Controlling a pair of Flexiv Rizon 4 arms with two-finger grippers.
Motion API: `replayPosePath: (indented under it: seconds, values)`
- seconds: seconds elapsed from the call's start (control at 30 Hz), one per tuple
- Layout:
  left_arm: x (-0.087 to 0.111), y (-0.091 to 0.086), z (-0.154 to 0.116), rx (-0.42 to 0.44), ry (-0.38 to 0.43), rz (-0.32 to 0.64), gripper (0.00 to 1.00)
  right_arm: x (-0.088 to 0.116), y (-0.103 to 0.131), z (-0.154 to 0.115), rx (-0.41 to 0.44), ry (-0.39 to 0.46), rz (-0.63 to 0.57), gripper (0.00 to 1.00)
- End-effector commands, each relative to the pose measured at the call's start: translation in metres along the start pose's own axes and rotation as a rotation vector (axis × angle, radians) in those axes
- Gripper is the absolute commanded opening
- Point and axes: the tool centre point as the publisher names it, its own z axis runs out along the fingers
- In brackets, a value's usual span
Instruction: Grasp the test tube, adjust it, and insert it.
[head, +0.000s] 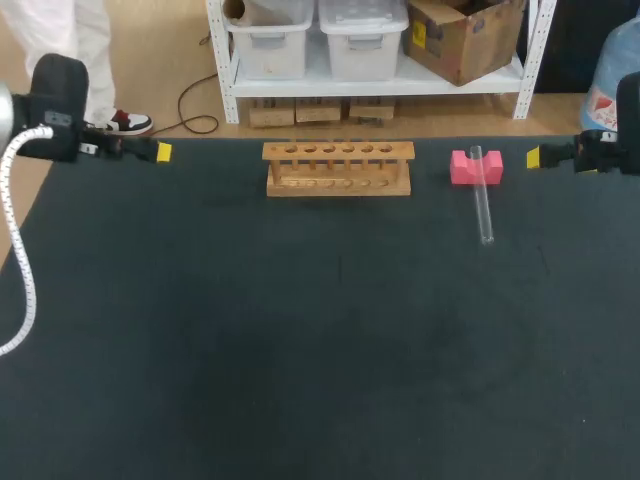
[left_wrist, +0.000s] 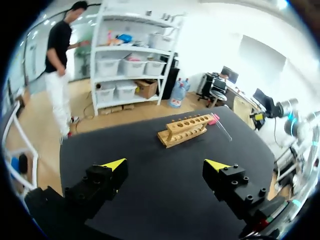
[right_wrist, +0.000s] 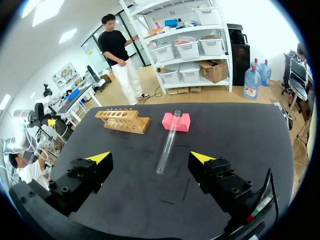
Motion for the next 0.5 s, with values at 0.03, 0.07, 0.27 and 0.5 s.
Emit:
replayPosePath:
  seconds: [0.03,0.07,0.27,0.5]
  values:
    - [-0.002,0.014,0.001,0.255,-0.094,0.173,1.00,0.000,0.001,-0.001,0.007,0.001,0.000,1.00]
    - [-0.003,0.015,0.002,0.275,-0.106,0.216,1.00,0.000,0.001,-0.001,0.007,0.001,0.000,1.00]
    - [-0.011,0.023,0.007,0.431,-0.195,0.391,1.00,0.000,0.001,-0.001,0.007,0.001,0.000,1.00]
    - [-0.011,0.033,0.024,0.481,-0.245,0.520,1.00,0.000,0.001,-0.001,0.007,0.001,0.000,1.00]
